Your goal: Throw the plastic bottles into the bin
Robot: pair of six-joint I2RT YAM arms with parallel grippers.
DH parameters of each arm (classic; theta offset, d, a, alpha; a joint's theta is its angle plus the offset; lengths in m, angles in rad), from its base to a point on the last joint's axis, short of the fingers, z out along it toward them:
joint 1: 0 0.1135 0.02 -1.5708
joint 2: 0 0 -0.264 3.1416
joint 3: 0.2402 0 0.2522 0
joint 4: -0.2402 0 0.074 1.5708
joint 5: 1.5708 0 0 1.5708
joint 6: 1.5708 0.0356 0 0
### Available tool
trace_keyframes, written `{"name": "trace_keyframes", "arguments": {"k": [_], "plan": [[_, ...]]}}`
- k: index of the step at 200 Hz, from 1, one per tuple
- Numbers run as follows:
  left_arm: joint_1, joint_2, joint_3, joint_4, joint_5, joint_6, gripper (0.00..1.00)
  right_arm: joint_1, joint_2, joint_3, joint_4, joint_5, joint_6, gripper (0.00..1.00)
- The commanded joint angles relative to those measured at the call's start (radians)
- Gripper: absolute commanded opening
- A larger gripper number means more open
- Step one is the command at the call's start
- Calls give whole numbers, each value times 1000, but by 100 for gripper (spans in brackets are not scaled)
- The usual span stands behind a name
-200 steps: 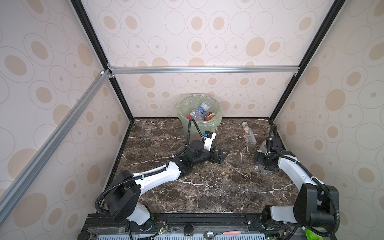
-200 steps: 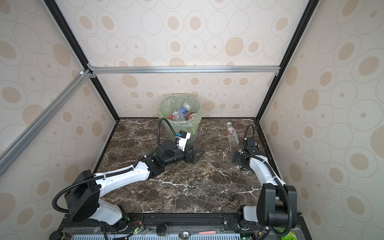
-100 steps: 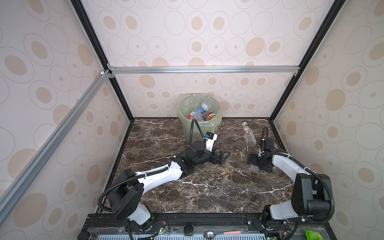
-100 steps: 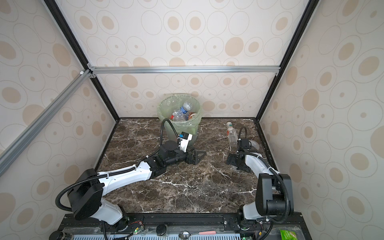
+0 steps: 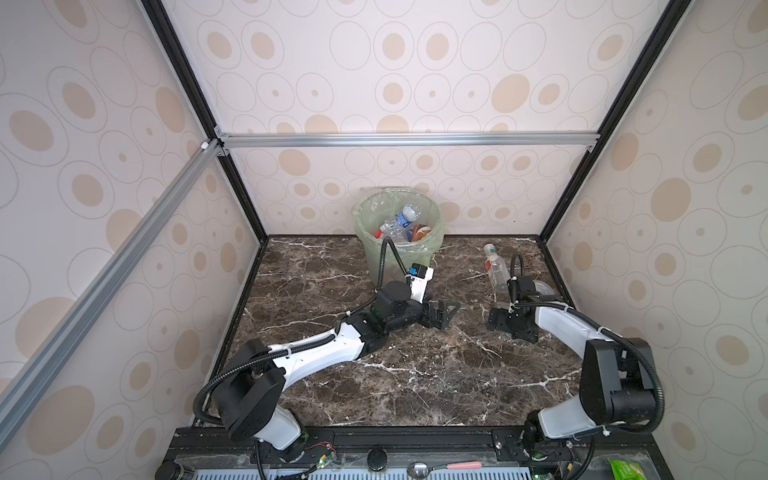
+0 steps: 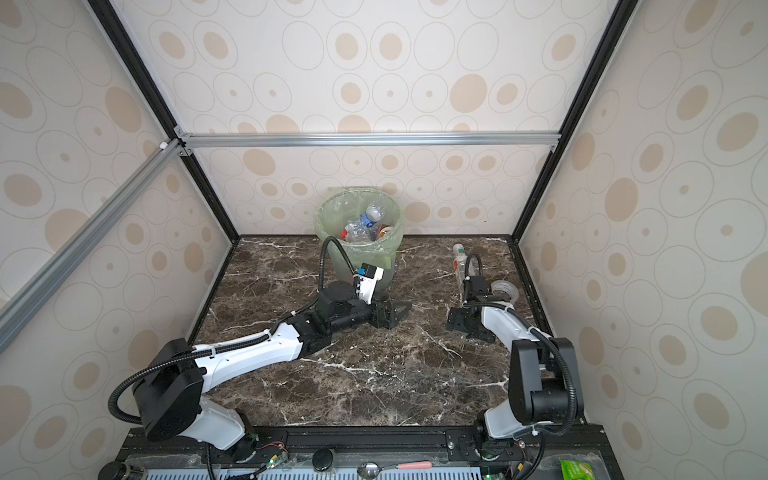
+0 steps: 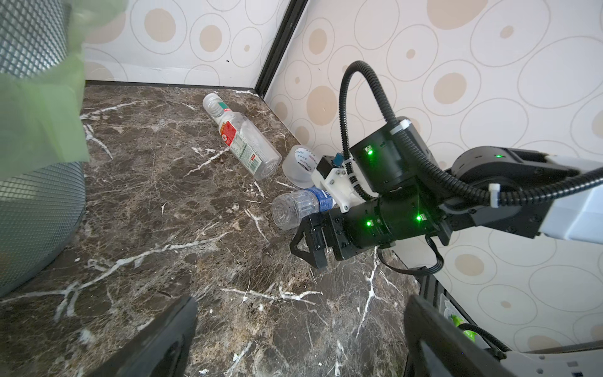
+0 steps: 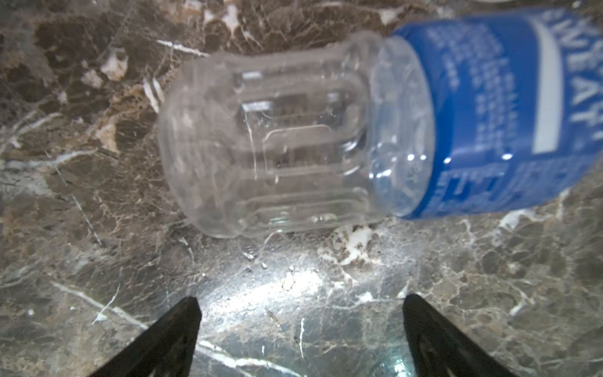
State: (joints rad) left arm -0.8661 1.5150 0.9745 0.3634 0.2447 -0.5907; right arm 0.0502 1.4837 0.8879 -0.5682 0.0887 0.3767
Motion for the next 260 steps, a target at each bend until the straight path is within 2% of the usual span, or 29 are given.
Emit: {"name": "trace_keyframes", "arguments": {"k": [1, 41, 63, 87, 122, 155, 169, 200, 260], "plan": [[-7, -23, 33, -8, -7, 16, 99, -8, -81, 39, -59, 31, -6, 100], [-7, -19, 27, -6, -9, 15, 99, -59, -132, 63, -48, 39, -13, 100], [-7, -25, 24, -6, -12, 17, 99, -84, -88, 101, -51, 54, -15, 100], [-7, -31, 19, -11, -17, 21, 99, -122, -42, 129, -21, 12, -9, 100], [-7, -33, 20, -13, -18, 25, 99, -132, 55, 190, -1, 23, -17, 100], [-7, -36, 19, -20, -28, 32, 99, -131, 135, 224, -3, -45, -14, 100], [-7, -35, 21, -23, -30, 34, 99, -124, 131, 199, 23, -92, 3, 100], [-7, -23, 27, -22, -29, 33, 99, -90, 112, 156, 45, -111, 25, 100], [-7, -16, 24, -19, -25, 29, 99, 36, 99, 135, 64, -148, 75, 100]]}}
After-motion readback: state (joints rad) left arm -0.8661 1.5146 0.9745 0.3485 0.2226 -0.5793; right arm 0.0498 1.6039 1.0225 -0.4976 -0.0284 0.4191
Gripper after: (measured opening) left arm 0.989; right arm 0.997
